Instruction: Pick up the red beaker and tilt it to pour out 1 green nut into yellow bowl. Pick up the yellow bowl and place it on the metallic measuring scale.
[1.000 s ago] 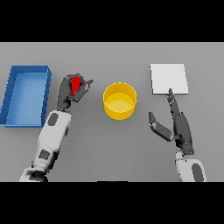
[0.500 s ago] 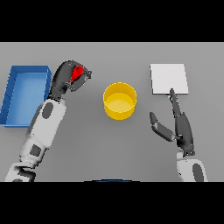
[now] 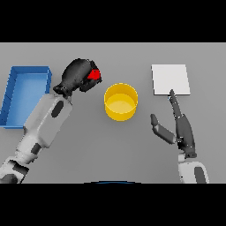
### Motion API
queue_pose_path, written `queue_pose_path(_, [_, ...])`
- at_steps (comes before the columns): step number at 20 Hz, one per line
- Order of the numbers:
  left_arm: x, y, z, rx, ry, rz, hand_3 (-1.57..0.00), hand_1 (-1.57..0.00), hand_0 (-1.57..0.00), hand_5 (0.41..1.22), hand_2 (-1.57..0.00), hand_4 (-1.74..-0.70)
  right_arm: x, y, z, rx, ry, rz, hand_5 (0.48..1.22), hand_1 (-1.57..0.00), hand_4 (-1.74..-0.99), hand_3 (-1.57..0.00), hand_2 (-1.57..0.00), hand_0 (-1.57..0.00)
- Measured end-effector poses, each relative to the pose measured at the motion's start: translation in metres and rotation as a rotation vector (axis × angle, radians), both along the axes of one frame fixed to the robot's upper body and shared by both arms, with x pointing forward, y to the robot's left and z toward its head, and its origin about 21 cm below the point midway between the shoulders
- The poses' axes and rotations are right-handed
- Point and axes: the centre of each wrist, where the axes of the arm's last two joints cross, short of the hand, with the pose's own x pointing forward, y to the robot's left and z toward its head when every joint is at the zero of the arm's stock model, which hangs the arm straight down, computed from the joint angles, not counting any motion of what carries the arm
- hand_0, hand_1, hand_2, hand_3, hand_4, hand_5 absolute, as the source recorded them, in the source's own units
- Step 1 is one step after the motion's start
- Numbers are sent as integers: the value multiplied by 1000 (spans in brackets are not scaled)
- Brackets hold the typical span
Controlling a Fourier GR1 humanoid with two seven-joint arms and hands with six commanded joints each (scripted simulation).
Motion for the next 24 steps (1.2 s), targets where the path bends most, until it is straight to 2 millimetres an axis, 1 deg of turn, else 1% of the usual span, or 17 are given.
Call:
queue_pose_path(2, [6, -12, 14, 166, -26, -66, -1568, -1569, -1569, 1186, -1569, -1740, 3, 1, -1, -10, 8, -4, 691, 1, -1054, 1, 1, 1])
queue_pose_path(3, [9, -18, 17, 249, -27, -82, -1568, -1569, -1569, 1193, -1569, -1740, 1, 1, 0, -11, -1, -4, 691, 1, -1062, 1, 1, 1])
queue_pose_path(4, [9, -22, 17, 317, -32, -115, -1569, -1570, -1569, 1199, -1569, -1740, 1, 5, -4, -11, 9, -1, 689, 1, -1068, 1, 1, 1])
queue_pose_path(5, [12, -27, 21, 397, -37, -149, -1569, -1570, -1570, 1203, -1570, -1689, 1, -1, -2, -17, 2, -10, 686, 1, -1070, 1, 1, 1])
queue_pose_path(6, [13, -37, 24, 474, -48, -169, -1570, -1570, -1570, 1207, -1570, -1647, 4, 0, -2, -13, 4, -15, 684, 1, -1066, 1, 1, 1])
queue_pose_path(8, [15, -44, 28, 606, -37, -214, -1570, -1570, -1570, 1212, -1570, -1582, -1, 2, -4, 11, -6, 2, 681, 1, -1063, 1, 1, 1])
queue_pose_path(9, [17, -53, 32, 675, -47, -234, -1570, -1571, -1570, 1214, -1571, -1612, 3, 4, 0, 10, -8, 2, 675, 1, -1060, 1, 1, 1])
queue_pose_path(11, [19, -56, 35, 777, -45, -249, -1571, -1571, -1571, 1216, -1571, -1657, 2, 3, -1, 22, 26, 3, 672, 1, -1056, 1, 1, 1])
queue_pose_path(12, [19, -62, 36, 821, -58, -268, -1571, -1571, -1571, 1217, -1571, -1672, 1, 4, -2, 14, 19, 4, 676, 1, -1065, 1, 1, 1])
queue_pose_path(14, [21, -69, 39, 938, -82, -292, -1571, -1571, -1571, 1219, -1571, -1696, 4, -1, -1, 6, 19, 14, 689, 1, -1066, 1, 1, 1])
queue_pose_path(15, [21, -76, 40, 988, -101, -290, -1571, -1571, -1571, 1219, -1571, -1705, 1, 1, -3, 1, 14, 22, 689, 1, -1069, 1, 1, 1])
queue_pose_path(17, [23, -81, 42, 1091, -123, -301, -1571, -1571, -1571, 1220, -1571, -1718, 0, 0, -4, 16, 14, 27, 694, 1, -1063, 1, 1, 1])
queue_pose_path(19, [24, -87, 43, 1148, -154, -310, -1571, -1571, -1571, 1220, -1571, -1726, -4, 2, -6, 19, 5, 37, 700, 1, -1060, 1, 1, 1])
queue_pose_path(20, [24, -87, 40, 1177, -165, -304, -1571, -1571, -1571, 1220, -1571, -1729, -2, 0, -4, 7, 15, 20, 696, 1, -1058, 1, 1, 1])
queue_pose_path(22, [23, -91, 40, 1204, -187, -324, -1571, -1571, -1571, 1221, -1571, -1733, 2, 2, -3, 15, 30, 16, 693, 1, -1056, 1, 1, 1])
queue_pose_path(23, [22, -93, 37, 1215, -207, -319, -1571, -1571, -1571, 1221, -1571, -1735, 2, 4, -4, 42, 26, 28, 699, 1, -1063, 1, 1, 1])
queue_pose_path(24, [20, -95, 33, 1223, -220, -335, -1571, -1571, -1571, 1221, -1571, -1736, 1, 1, -6, 45, 20, 31, 700, 1, -1058, 1, 1, 1])
